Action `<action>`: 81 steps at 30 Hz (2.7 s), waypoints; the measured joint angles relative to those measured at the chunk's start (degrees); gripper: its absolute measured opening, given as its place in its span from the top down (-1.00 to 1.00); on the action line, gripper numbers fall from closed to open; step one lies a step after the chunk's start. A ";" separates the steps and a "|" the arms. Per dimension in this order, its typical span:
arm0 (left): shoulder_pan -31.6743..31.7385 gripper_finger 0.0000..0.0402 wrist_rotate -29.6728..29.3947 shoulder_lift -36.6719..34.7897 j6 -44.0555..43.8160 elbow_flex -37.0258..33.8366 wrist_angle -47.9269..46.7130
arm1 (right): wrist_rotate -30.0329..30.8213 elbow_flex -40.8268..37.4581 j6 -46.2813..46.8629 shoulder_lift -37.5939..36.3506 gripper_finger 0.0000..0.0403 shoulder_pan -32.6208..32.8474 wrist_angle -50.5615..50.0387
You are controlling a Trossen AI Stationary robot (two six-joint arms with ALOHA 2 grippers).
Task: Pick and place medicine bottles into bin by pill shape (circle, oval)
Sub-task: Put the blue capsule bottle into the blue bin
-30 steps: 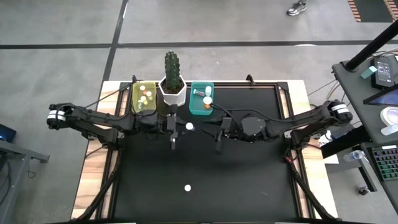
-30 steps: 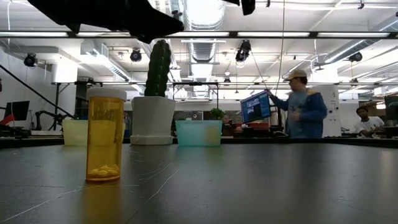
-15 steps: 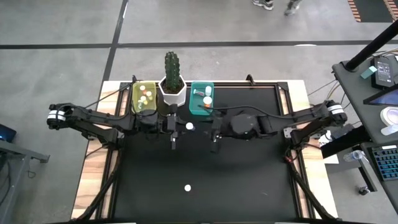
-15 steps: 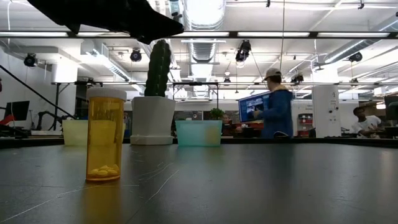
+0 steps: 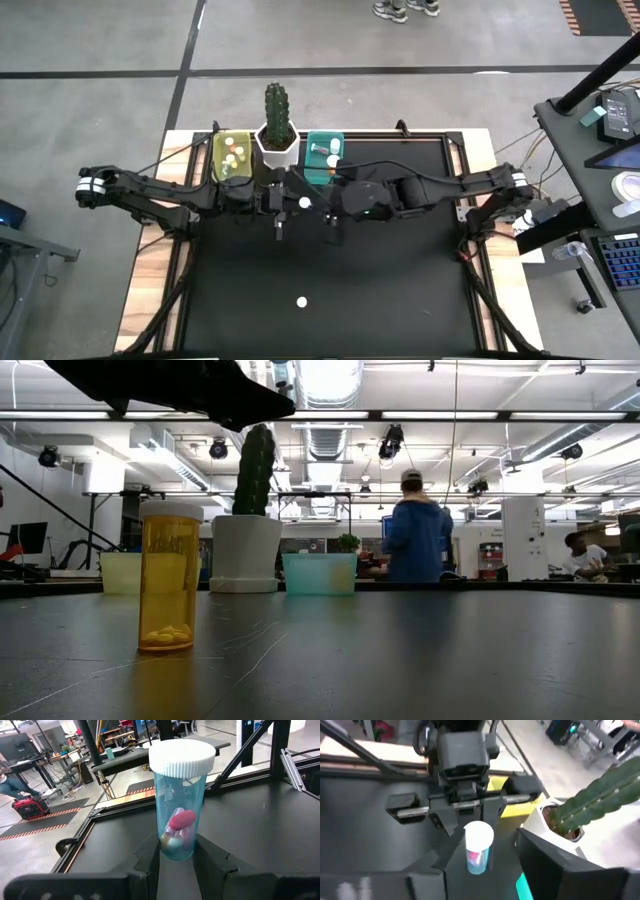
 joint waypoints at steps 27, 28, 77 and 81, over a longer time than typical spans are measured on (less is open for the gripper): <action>0.00 0.61 -0.04 0.01 -0.11 -0.04 0.30 | 3.62 18.48 1.59 12.85 -0.12 -0.02 -18.17; 0.00 0.61 -0.04 0.01 -0.15 -0.04 0.31 | 3.62 18.47 1.60 12.85 -0.12 -0.02 -18.15; -0.02 0.29 -0.02 -0.90 -1.43 -0.04 -1.29 | 2.96 17.89 2.61 12.85 0.42 -0.21 -18.13; -0.02 0.29 -0.58 -4.06 0.53 -0.07 -6.10 | 2.94 17.89 2.57 12.85 0.41 -1.06 -18.26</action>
